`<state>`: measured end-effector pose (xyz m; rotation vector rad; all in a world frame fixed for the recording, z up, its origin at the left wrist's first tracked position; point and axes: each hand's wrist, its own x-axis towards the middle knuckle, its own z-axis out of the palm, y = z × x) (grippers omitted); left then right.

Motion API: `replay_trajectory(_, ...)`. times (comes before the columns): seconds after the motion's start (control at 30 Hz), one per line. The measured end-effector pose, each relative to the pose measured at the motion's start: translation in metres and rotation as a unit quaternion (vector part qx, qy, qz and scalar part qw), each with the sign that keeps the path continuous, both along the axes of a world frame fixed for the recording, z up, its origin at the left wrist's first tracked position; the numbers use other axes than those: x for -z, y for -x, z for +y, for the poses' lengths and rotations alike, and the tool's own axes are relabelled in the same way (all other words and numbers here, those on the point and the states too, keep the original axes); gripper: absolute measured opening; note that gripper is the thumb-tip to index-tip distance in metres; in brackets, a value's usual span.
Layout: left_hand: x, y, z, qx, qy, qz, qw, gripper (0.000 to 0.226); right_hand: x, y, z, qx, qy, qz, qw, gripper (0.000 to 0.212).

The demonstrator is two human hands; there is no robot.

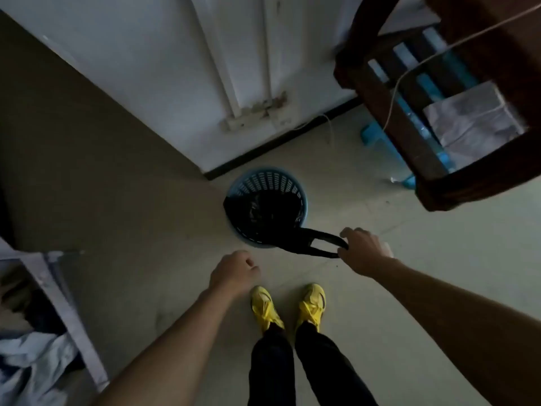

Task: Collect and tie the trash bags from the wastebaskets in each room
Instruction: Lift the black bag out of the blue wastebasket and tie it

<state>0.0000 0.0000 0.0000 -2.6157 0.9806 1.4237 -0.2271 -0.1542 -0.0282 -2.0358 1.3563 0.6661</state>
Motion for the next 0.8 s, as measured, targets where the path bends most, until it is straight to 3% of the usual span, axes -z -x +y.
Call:
replay_trajectory(0.13, 0.092, 0.001, -0.007, 0.035, -0.008, 0.004, 0.999, 0.023, 0.087, -0.005, 0.002, 0.020, 0.000, 0.031, 0.999, 0.039)
replay_trajectory(0.33, 0.196, 0.001, -0.026, 0.191, 0.107, -0.093, 0.971, 0.050, 0.180, -0.008, -0.005, 0.031, 0.026, 0.046, 0.998, 0.076)
replay_trajectory(0.4, 0.226, 0.002, -0.032, 0.260, 0.141, -0.122, 0.947, 0.064, 0.209, -0.008, -0.001, 0.070, -0.002, 0.060, 0.996, 0.066)
replay_trajectory(0.5, 0.256, 0.002, -0.043, 0.343, 0.124, -0.150, 0.919, 0.085, 0.227, -0.006, 0.003, 0.207, -0.051, 0.008, 0.977, 0.019)
replay_trajectory(0.57, 0.271, 0.003, -0.045, 0.357, 0.078, -0.154, 0.918, 0.094, 0.232, 0.000, 0.008, 0.271, -0.061, -0.042, 0.960, 0.025)
replay_trajectory(0.63, 0.279, 0.003, -0.044, 0.350, 0.039, -0.155, 0.923, 0.088, 0.229, 0.005, 0.017, 0.295, -0.072, -0.062, 0.951, 0.030)
replay_trajectory(0.73, 0.278, -0.001, -0.041, 0.340, 0.024, -0.154, 0.927, 0.043, 0.223, 0.010, 0.028, 0.304, -0.125, -0.064, 0.942, 0.035)
replay_trajectory(0.8, 0.273, -0.004, -0.037, 0.320, 0.037, -0.146, 0.935, 0.029, 0.215, 0.009, 0.027, 0.350, -0.196, -0.087, 0.912, 0.038)
